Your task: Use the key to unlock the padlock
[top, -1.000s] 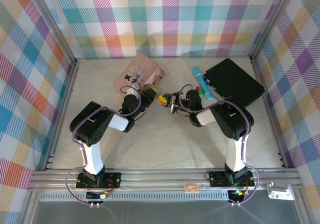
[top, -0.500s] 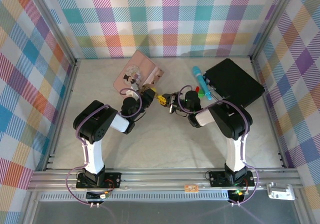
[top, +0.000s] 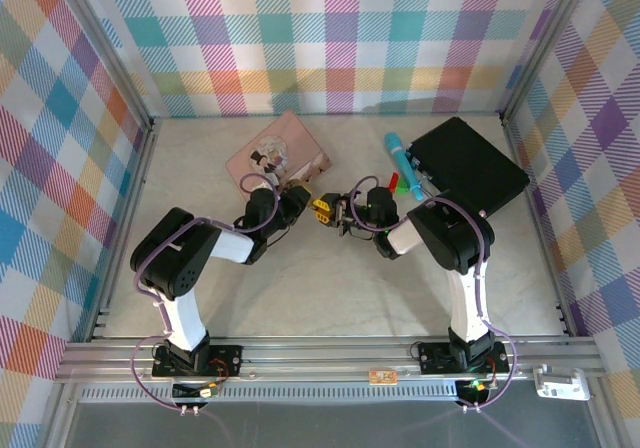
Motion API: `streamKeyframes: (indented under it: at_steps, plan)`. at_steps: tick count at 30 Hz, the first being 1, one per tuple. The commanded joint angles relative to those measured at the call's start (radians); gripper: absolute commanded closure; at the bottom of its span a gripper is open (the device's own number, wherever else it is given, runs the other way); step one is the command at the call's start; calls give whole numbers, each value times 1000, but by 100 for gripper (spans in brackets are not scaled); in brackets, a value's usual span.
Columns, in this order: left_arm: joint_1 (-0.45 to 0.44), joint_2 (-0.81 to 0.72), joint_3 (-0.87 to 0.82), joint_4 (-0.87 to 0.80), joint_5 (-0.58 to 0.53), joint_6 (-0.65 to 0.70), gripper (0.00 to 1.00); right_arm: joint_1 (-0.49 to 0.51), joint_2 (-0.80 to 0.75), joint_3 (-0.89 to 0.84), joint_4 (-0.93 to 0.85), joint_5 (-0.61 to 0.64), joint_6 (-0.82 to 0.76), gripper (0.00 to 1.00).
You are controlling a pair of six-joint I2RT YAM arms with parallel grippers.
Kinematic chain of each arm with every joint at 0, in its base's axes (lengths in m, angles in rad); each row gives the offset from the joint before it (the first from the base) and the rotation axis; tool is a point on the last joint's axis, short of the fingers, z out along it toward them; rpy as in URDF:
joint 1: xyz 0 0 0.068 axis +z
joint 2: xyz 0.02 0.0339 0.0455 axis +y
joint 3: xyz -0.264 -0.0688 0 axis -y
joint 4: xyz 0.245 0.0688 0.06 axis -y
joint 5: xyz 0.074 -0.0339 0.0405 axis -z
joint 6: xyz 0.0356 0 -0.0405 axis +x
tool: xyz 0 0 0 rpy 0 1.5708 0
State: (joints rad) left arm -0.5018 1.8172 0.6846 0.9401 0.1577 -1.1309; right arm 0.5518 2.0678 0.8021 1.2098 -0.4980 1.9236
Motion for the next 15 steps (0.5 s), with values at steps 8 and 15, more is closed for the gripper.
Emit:
streamKeyframes:
  at_steps: [8, 15]
  plan:
    - [-35, -50, 41, -221, 145, 19, 100, -50, -140, -68, -175, 17, -407, 65]
    - [-37, -95, 90, -361, 130, -11, 100, -44, -294, -56, -500, -33, -684, 65]
